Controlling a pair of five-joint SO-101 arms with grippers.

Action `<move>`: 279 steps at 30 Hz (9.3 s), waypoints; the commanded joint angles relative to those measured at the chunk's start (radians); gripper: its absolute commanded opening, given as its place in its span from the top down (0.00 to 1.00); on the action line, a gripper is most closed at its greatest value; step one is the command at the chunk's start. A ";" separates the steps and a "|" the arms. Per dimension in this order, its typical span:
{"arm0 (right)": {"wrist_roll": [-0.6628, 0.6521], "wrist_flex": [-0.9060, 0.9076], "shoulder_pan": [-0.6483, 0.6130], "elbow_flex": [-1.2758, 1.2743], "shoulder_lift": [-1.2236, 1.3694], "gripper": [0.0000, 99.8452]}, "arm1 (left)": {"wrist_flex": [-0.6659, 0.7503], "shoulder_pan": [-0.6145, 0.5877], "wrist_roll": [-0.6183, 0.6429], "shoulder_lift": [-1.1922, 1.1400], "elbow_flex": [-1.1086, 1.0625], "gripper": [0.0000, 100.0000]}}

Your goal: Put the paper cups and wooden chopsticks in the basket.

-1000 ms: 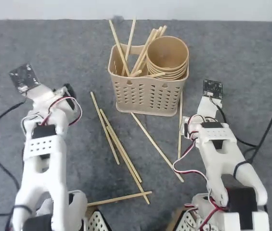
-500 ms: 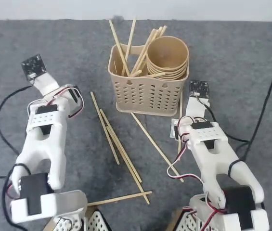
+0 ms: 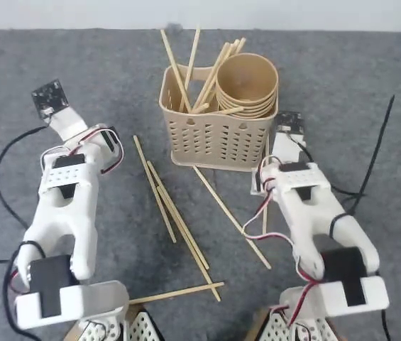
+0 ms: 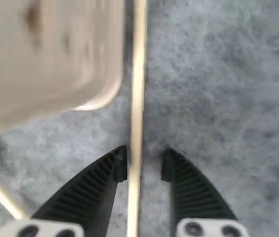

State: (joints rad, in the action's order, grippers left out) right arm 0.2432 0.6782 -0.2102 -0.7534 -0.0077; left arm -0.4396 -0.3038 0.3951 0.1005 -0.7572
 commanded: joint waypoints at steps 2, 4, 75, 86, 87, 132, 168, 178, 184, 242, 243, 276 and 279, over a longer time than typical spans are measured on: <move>0.015 0.021 0.067 0.032 -0.012 0.99 | 0.000 -0.008 0.008 0.005 0.042 0.82; 0.041 0.012 0.114 0.006 -0.047 0.99 | 0.000 -0.008 0.006 0.005 0.042 0.82; 0.164 -0.048 0.268 0.166 0.136 0.96 | -0.003 -0.011 -0.041 0.005 0.039 0.82; 0.169 0.013 0.283 0.121 0.056 0.99 | -0.002 -0.009 -0.043 0.005 0.039 0.82; 0.170 -0.010 0.285 0.095 0.028 0.99 | -0.002 -0.009 -0.043 0.005 0.039 0.82; 0.163 -0.257 0.262 -0.121 -0.119 0.99 | -0.313 0.155 0.055 -0.391 0.473 0.82; 0.163 -0.259 0.262 -0.121 -0.119 0.99 | -0.198 0.166 0.014 -0.155 0.217 0.99; 0.170 -0.262 0.262 -0.121 -0.120 0.99 | -0.025 0.256 -0.180 0.052 -0.019 0.99; 0.170 -0.262 0.268 -0.118 -0.131 0.99 | 0.005 0.222 -0.181 0.068 -0.050 0.99; -0.153 -0.587 -0.249 0.706 -0.189 0.98 | 0.227 0.175 -0.186 0.242 -0.231 0.99; -0.153 -0.582 -0.249 0.704 -0.176 0.96 | 0.227 0.175 -0.186 0.242 -0.231 0.99; -0.072 0.447 0.114 0.115 -0.997 0.88 | 0.227 0.167 -0.187 0.242 -0.237 0.99; -0.071 0.433 0.162 -0.080 -1.090 0.88 | 0.227 0.167 -0.187 0.242 -0.237 0.99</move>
State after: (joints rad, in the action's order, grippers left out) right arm 0.1603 1.1216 -0.0936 -0.6966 -1.0019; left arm -0.2386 -0.1381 0.2171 0.3015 -0.9966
